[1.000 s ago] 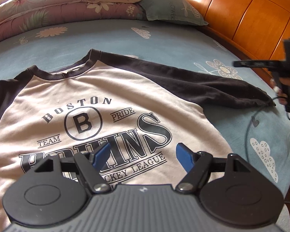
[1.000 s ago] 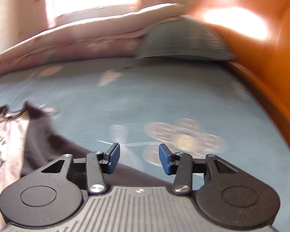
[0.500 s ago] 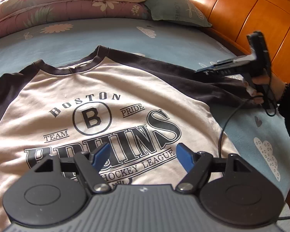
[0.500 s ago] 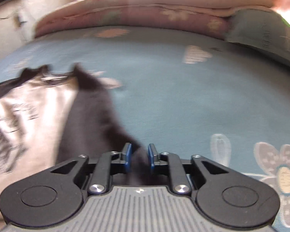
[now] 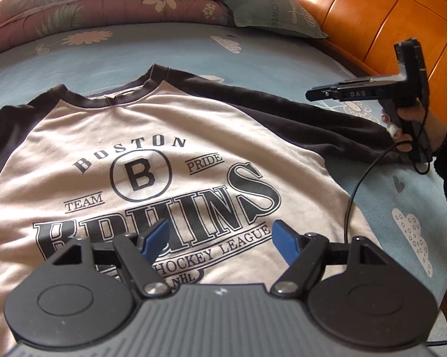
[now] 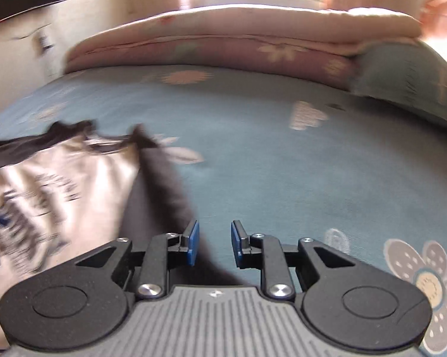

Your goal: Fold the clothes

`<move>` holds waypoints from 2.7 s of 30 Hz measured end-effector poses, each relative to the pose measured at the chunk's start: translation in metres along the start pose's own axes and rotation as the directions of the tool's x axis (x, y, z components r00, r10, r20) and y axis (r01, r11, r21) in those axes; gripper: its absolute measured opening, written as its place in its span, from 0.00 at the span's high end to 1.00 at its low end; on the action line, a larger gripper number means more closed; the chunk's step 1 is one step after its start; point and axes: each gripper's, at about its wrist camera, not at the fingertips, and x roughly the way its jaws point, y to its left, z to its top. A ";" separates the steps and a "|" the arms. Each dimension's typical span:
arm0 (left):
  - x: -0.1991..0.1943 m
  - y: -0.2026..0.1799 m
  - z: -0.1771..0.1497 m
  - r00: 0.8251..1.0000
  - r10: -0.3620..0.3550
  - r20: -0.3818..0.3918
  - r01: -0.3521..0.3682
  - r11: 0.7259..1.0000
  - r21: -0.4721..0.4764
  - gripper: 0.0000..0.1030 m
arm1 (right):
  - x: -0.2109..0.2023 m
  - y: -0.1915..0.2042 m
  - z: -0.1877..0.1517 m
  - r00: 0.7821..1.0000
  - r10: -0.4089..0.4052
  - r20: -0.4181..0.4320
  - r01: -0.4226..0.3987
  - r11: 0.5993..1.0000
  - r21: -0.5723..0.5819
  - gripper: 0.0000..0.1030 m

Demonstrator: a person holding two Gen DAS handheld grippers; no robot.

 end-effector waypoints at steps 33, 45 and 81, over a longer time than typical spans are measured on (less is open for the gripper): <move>-0.003 0.002 -0.001 1.000 -0.014 0.002 0.014 1.000 0.000 0.26 | 0.016 0.007 0.013 0.953 -0.296 0.066 0.300 0.950 -0.080 0.91; -0.001 0.102 0.023 0.976 0.214 0.041 -0.210 0.973 -0.094 0.22 | 0.052 0.037 0.030 0.995 -0.066 -0.077 0.076 0.986 0.147 0.43; 0.059 0.253 0.131 0.961 0.273 -0.041 -0.276 0.942 -0.190 0.08 | 0.129 0.107 0.101 0.945 -0.232 -0.232 0.303 0.888 0.346 0.00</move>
